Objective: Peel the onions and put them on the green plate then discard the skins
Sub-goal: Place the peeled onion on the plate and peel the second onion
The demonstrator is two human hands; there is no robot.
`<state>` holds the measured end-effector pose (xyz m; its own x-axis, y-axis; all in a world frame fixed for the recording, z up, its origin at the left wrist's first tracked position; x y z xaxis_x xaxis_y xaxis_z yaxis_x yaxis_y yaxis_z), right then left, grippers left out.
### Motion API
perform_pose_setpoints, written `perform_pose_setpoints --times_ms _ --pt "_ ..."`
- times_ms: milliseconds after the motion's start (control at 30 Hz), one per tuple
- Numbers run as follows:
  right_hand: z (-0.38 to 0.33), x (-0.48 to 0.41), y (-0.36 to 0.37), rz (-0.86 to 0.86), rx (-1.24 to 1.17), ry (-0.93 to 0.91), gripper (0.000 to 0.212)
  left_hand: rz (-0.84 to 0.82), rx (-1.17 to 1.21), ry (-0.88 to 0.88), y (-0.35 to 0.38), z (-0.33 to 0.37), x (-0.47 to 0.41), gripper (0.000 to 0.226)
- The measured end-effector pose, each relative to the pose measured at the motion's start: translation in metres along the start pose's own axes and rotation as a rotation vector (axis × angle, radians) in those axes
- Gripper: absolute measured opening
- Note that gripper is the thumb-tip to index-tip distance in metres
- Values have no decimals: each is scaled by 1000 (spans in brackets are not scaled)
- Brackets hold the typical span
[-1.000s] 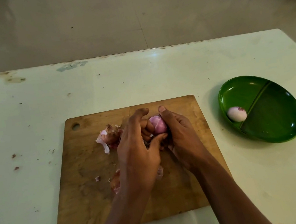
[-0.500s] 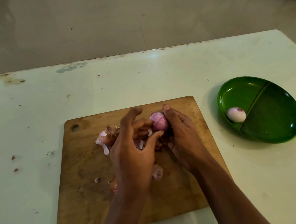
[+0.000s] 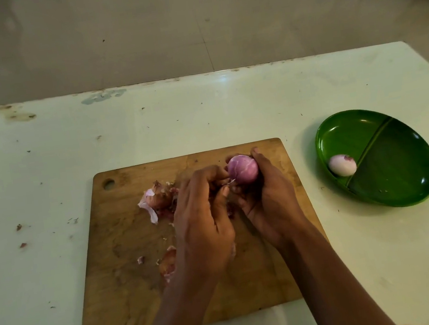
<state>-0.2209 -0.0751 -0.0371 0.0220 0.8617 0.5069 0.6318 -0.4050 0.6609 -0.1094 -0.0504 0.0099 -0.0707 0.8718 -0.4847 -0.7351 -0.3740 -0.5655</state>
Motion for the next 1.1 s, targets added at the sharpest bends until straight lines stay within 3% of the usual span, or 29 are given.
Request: perform_pose_setpoints --times_ms 133,200,433,567,767,1100 --pt "-11 -2 -1 -45 -372 8 31 24 14 18 -3 -2 -2 16" --pt "-14 -3 -4 -62 -433 -12 31 14 -38 74 -3 -1 -2 15" --pt "-7 1 -6 37 -49 -52 28 29 -152 49 -3 -2 -1 29" --pt "-3 3 0 -59 242 -88 35 -1 -43 -12 -3 -5 -2 29" --pt "-1 1 6 -118 327 -116 45 46 -70 61 -7 -3 0 22" --pt "4 1 12 -252 340 -109 40 61 -121 52 -9 -2 0 21"
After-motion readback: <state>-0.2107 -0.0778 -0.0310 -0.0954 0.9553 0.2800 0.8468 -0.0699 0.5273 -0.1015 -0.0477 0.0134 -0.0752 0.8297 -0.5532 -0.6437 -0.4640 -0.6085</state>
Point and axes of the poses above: each hand's wrist, its own x-axis away from the middle knuckle, its own y-axis out of the palm, z = x × y, the point moved 6 cm from there along -x, towards the middle knuckle, and after that the axes turned 13 degrees about -x, right-handed, at the moved point
